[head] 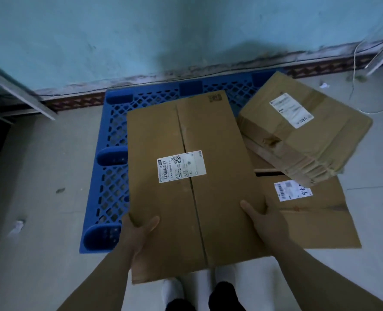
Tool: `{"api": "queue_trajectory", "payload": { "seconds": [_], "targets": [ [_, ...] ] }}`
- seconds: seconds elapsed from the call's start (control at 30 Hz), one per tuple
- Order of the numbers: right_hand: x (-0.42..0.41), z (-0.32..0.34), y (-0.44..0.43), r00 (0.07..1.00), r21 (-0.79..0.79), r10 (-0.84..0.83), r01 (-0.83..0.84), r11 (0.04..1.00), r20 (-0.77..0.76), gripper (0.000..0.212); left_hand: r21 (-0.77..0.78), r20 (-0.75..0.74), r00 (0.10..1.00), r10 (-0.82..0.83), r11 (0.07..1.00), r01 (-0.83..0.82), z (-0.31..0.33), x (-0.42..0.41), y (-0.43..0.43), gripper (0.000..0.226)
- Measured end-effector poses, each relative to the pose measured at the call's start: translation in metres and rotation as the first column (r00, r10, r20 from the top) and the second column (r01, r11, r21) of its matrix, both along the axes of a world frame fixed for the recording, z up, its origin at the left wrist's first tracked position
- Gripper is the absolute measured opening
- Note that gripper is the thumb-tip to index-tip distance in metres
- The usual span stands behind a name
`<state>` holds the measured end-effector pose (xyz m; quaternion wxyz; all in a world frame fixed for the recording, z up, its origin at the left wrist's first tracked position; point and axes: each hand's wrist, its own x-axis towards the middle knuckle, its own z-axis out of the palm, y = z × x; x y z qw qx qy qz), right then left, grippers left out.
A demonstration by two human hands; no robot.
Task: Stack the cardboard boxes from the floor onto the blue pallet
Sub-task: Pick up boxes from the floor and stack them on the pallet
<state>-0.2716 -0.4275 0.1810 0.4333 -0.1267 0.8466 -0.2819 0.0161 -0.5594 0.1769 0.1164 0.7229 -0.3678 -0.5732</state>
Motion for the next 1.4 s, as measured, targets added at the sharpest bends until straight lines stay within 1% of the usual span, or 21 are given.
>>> {"api": "queue_trajectory", "payload": {
  "seconds": [0.13,0.23,0.37,0.5,0.6,0.73,0.83,0.9,0.97,1.0,1.03,1.07,1.13,1.2,1.3,1.37,1.4],
  "targets": [
    [-0.006,-0.059,-0.005,0.996,0.013,-0.07,0.07,0.997,0.046,0.079,0.007,-0.012,1.0,-0.017,1.0,0.017,-0.061,-0.018,-0.014,0.095],
    [-0.005,-0.086,-0.002,0.996,0.038,-0.079,0.077,0.996,0.044,0.076,0.028,-0.023,1.0,-0.007,1.0,0.008,-0.087,-0.019,-0.013,0.096],
    [-0.002,-0.087,0.0,0.998,0.06,-0.069,0.069,0.996,-0.002,0.073,0.066,-0.018,1.0,0.006,0.998,-0.005,-0.085,-0.019,-0.013,0.092],
    [-0.008,-0.077,-0.008,0.995,0.074,-0.079,0.084,0.994,-0.058,0.07,0.08,0.026,0.999,-0.02,0.997,0.018,-0.078,-0.031,-0.025,0.089],
    [-0.008,-0.079,-0.009,0.997,0.117,-0.045,0.051,0.992,-0.055,0.071,0.088,0.096,0.994,-0.049,0.995,0.04,-0.08,-0.037,-0.026,0.091],
    [-0.008,-0.085,-0.012,0.999,0.157,-0.014,0.018,0.987,-0.031,0.072,0.102,0.24,0.959,-0.149,0.987,0.128,-0.079,-0.045,-0.024,0.097],
    [-0.009,-0.079,-0.011,0.999,0.161,0.039,-0.044,0.986,0.034,0.076,0.09,0.37,0.901,-0.226,0.974,0.208,-0.07,-0.055,-0.023,0.092],
    [-0.006,-0.074,-0.005,0.993,0.16,0.073,-0.088,0.983,0.094,0.083,0.105,0.425,0.86,-0.282,0.959,0.263,-0.061,-0.062,-0.022,0.09],
    [-0.004,-0.069,0.004,0.992,0.165,0.1,-0.112,0.98,0.082,0.089,0.134,0.469,0.809,-0.355,0.934,0.332,-0.048,-0.069,-0.018,0.088],
    [-0.005,-0.063,0.007,0.994,0.183,0.096,-0.104,0.978,0.054,0.089,0.138,0.469,0.792,-0.391,0.918,0.372,-0.039,-0.073,-0.016,0.085],
    [-0.006,-0.056,0.009,0.996,0.198,0.087,-0.091,0.976,0.029,0.085,0.144,0.458,0.778,-0.43,0.9,0.412,-0.03,-0.078,-0.015,0.081],
    [-0.008,-0.046,0.01,0.996,0.209,0.091,-0.092,0.974,0.014,0.076,0.148,0.445,0.76,-0.473,0.876,0.459,-0.021,-0.083,-0.014,0.074],
    [-0.011,-0.02,0.009,0.988,0.206,0.152,-0.154,0.966,0.024,0.053,0.191,0.397,0.719,-0.57,0.818,0.543,0.003,-0.095,-0.011,0.056],
    [-0.011,0.007,0.006,0.98,0.167,0.2,-0.201,0.965,0.026,0.04,0.233,0.319,0.699,-0.64,0.768,0.597,0.029,-0.108,-0.006,0.045],
    [-0.005,0.047,0.006,0.973,0.084,0.231,-0.228,0.97,-0.022,0.036,0.16,0.22,0.743,-0.632,0.775,0.612,0.068,-0.124,0.0,0.027],
    [0.001,0.075,0.008,0.977,0.034,0.204,-0.202,0.979,-0.066,0.035,0.133,0.158,0.732,-0.663,0.748,0.65,0.098,-0.133,0.006,0.012],
    [0.004,0.088,0.01,0.979,0.005,0.185,-0.185,0.983,-0.09,0.034,0.112,0.132,0.707,-0.694,0.719,0.685,0.113,-0.137,0.008,0.009]
  ]
}}
